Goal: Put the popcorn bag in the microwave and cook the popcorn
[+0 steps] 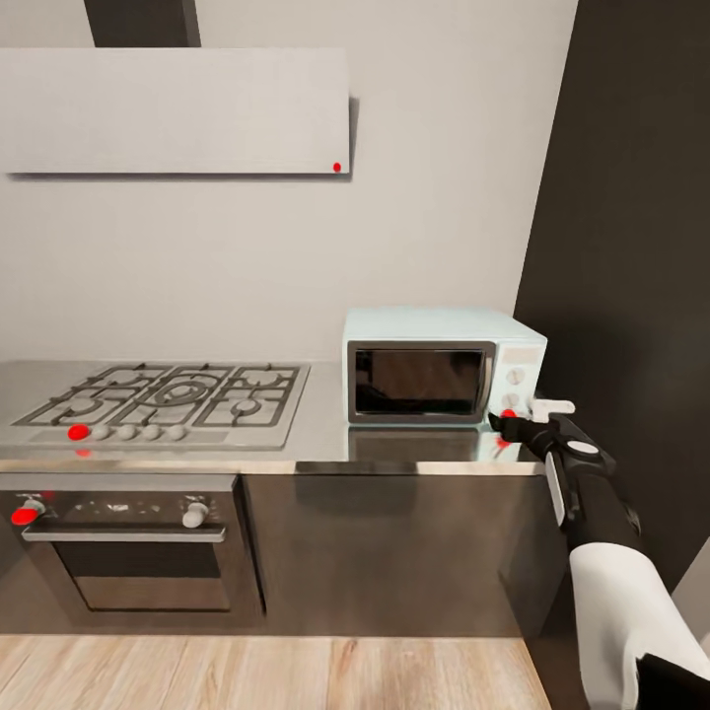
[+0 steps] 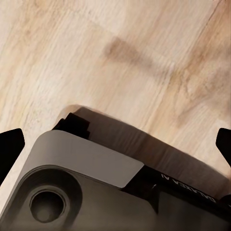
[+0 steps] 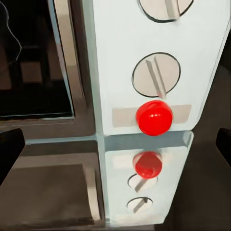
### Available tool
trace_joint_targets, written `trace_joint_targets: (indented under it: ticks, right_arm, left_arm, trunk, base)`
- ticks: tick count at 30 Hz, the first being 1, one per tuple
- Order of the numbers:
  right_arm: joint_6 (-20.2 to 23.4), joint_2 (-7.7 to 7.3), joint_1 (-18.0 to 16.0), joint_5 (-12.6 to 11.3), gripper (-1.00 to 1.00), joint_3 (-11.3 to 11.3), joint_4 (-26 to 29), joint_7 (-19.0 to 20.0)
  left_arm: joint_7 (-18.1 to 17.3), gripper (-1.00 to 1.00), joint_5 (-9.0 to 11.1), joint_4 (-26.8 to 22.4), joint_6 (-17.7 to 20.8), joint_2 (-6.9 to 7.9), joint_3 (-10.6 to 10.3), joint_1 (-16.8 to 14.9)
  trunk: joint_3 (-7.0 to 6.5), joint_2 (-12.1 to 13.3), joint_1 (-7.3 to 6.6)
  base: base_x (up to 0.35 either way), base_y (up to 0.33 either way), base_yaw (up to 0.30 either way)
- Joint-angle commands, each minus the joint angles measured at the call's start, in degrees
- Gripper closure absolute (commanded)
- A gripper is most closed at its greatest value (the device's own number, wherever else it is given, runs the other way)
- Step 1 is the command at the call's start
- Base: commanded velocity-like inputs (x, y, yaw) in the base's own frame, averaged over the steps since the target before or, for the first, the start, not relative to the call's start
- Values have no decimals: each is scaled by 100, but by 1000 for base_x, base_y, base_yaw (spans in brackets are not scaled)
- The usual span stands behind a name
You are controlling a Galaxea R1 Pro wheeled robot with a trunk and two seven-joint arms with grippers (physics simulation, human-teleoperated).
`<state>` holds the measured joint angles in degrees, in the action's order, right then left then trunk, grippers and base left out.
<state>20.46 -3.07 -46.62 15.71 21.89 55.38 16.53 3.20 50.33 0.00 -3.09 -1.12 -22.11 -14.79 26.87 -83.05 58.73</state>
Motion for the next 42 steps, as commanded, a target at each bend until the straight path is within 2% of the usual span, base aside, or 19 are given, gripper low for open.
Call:
trace_joint_targets:
  ticks: [1, 6, 11, 19, 27, 29, 33, 34, 42]
  right_arm:
    - [18, -4, -5, 61, -100, 17, -1, 52]
    - [7, -237, -5, 56, -100, 17, -152, 44]
    - [-178, -294, -5, 55, -100, 17, -172, 51]
    - [-200, -257, -5, 46, -100, 7, -263, 74]
    - [-201, -163, -5, 49, -100, 0, -405, 92]
    - [-201, -147, -5, 88, -100, -1, -589, 67]
    - [-232, -150, -5, 107, -100, -1, -676, 73]
    - [-236, -153, -5, 107, 100, 1, -676, 81]
    - [-244, -168, -5, 93, 100, 2, -661, 84]
  left_arm:
    - [22, -100, 36, 0, -15, -2, -48, -4]
    - [22, -100, 38, -4, -17, -2, -56, -4]
    - [23, -100, 29, -6, -9, -10, -57, -5]
    - [22, -100, 20, -2, 0, -11, -57, -3]
    - [22, -100, 20, 0, -8, -11, -57, -3]
    - [22, -100, 20, 0, -8, -11, -57, -4]
    - [22, -100, 20, 0, -8, -11, -57, -5]
    - [22, -100, 20, 0, -8, -11, -57, -5]
    - [22, -100, 20, -1, -8, -11, -57, -3]
  trunk:
    - [6, -3, 0]
    - [6, -3, 0]
    - [6, -3, 0]
    - [6, -3, 0]
    - [6, -3, 0]
    - [6, -3, 0]
    - [6, -3, 0]
    - [6, -3, 0]
    - [6, -3, 0]
  base:
    - [3, 0, 0]
    - [0, 0, 0]
    - [0, -22, 0]
    - [99, -223, 0]
    - [12, -20, 0]
    - [0, -1, 0]
    - [0, 0, 0]
    - [0, 0, 0]
    - [0, 0, 0]
